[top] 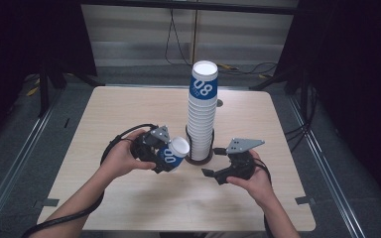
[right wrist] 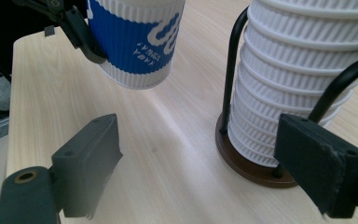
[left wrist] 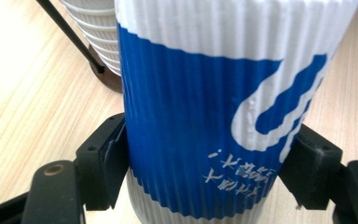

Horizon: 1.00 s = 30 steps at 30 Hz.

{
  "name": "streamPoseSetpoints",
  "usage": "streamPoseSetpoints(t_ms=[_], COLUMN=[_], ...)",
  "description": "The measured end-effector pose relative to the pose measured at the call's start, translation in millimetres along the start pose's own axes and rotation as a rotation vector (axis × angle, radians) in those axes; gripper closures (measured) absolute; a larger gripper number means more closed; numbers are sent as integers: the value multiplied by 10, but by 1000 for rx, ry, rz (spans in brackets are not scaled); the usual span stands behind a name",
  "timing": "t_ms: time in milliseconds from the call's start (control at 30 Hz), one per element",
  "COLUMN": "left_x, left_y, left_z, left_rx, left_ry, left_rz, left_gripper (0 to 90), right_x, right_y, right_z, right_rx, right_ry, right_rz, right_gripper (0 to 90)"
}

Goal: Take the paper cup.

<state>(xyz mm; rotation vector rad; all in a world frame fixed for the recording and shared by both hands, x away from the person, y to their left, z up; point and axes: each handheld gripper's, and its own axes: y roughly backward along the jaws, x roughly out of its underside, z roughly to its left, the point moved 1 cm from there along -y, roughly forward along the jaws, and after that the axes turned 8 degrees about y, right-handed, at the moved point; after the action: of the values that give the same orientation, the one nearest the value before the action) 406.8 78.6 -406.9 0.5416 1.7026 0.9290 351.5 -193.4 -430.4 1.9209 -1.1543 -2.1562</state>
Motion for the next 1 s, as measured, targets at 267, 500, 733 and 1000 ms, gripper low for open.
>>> streamPoseSetpoints(t_ms=[267, 500, 733, 1000], left_x=[-11, -59, -92, -112], left_y=[-67, -127, -141, -163], left_z=[-35, -84, -92, -112], left_rx=[-7, 9, -10, -2], left_ry=[-17, -57, -76, -80], left_rz=[53, 127, 136, 161], left_gripper=[253, 253, 253, 253], right_x=[1, 9, 10, 31], right_y=[-14, -25, -38, -44], right_z=[18, 39, 55, 63], right_rx=[-8, -16, -17, -22], right_ry=[8, 9, 17, 19], right_rz=[4, 6, 12, 15], right_gripper=[137, 137, 137, 137])
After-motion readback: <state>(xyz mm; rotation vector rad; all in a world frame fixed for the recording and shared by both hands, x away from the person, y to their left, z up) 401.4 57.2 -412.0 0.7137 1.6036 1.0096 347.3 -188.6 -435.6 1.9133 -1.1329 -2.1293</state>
